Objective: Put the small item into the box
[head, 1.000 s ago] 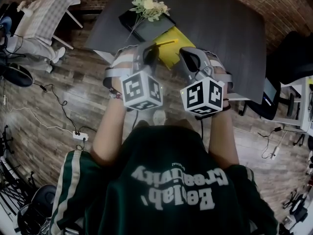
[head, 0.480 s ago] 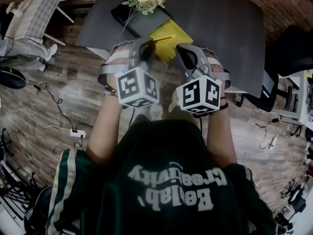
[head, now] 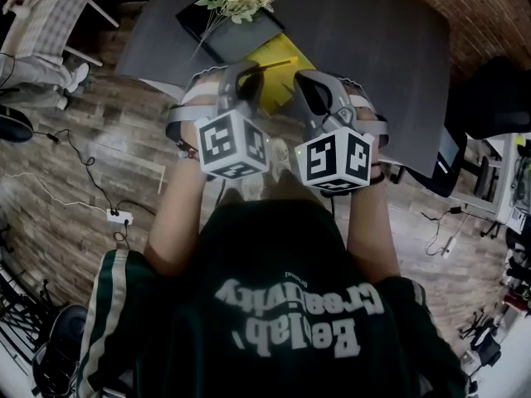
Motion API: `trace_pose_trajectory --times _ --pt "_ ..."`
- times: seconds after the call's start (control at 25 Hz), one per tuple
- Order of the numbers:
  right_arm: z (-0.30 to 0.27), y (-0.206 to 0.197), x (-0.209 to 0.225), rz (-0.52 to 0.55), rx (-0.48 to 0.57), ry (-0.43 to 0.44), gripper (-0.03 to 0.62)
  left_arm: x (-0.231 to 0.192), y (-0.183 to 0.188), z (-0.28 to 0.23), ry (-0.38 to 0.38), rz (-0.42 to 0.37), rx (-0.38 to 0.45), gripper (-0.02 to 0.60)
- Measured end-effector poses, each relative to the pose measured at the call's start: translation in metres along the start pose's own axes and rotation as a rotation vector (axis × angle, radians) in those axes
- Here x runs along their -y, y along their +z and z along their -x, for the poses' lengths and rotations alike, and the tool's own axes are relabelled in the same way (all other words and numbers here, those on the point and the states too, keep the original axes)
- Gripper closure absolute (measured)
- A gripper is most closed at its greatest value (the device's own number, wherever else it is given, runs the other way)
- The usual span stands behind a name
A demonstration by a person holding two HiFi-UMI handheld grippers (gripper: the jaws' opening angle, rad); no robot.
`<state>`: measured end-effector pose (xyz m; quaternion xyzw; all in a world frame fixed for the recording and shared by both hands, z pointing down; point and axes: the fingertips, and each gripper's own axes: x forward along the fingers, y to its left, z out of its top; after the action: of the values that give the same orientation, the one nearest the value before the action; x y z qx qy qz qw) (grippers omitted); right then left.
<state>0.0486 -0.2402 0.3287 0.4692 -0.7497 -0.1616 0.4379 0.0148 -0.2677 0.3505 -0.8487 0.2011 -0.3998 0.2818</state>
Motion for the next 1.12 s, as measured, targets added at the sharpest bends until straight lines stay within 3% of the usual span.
trace_pose_trajectory --times 0.4,0.68,1.12 --pt "-0.057 -0.020 0.041 0.045 0.085 0.096 0.588 -0.023 -0.004 -0.057 0.015 0.061 -0.109 0.514" --pt "-0.090 -0.043 0.048 0.084 0.137 0.204 0.588 -0.023 -0.010 -0.094 0.021 0.120 -0.189 0.514" --pt "-0.120 -0.064 0.041 0.096 0.186 0.303 0.588 -0.008 -0.031 -0.122 0.008 0.183 -0.291 0.514"
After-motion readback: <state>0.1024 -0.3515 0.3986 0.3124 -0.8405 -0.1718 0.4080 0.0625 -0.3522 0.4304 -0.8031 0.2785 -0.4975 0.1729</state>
